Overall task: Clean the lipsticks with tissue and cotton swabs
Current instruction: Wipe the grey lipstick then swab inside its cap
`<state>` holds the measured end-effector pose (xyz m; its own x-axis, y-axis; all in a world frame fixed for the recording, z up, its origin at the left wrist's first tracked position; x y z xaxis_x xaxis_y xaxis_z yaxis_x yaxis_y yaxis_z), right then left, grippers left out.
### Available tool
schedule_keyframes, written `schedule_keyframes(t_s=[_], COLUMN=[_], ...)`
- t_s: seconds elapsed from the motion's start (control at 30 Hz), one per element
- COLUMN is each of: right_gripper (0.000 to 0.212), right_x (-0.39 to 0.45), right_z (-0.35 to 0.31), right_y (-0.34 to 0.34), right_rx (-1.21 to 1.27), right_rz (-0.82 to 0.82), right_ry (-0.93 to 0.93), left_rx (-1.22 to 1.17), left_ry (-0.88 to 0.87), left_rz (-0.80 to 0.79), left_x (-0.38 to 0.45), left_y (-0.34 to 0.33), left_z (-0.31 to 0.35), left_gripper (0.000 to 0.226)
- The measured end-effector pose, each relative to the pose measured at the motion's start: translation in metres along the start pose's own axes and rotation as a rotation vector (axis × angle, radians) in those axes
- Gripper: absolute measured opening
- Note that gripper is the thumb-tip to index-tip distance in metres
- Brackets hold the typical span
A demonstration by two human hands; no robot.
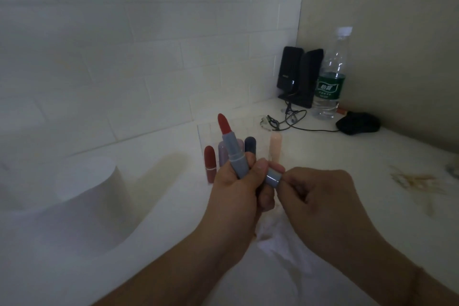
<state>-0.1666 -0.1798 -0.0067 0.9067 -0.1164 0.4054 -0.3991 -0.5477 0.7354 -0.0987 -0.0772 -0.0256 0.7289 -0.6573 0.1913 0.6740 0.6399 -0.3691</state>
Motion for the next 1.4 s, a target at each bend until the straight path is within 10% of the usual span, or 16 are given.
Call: schedule_keyframes(t_s=[0.2,0.33,0.93,1.23,1.4], right_gripper=[0.034,0.028,0.021,0.025,0.025], right_x=[0.003,0.002,0.002,-0.005,-0.004], right_z=[0.004,0.01,0.014,0.002,0.006], right_y=[0.015,0.017,0.024,0.02,0.019], right_rx=[1.385,1.66,1.49,0.341,0.393], right_rz=[-0.285,-0.346,-0.304,0.051,0.137], right_ry=[-0.692,-0.752,-0.591,0.055,0.191], left_rx=[0.077,0.078,-0.429,-0.778,-0.899], left_ry=[-0.143,-0.183,-0.143,0.038,0.075], left_rz=[-0.18,-0.296,-0.177,-0.113,-0.149], left_x=[-0.002,0.0,0.013,0.009,0.009], left_y=[-0.003,-0.005,0.018,0.015,0.018], left_z=[0.004,0.006,0.021,0.025,0.022], left_gripper=[0.023,0.029,0.015,0.009,0.014])
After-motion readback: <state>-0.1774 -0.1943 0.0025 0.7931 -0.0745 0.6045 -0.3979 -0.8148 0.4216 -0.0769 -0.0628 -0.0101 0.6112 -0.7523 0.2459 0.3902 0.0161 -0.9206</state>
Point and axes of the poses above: each hand's wrist, its own x-axis towards the middle knuckle, its own y-axis out of the back of the hand, z = x × y, the point moved 1 cm from there along x, towards the middle knuckle, and after that the axes turned 12 degrees about -z, right-handed, at the moved point
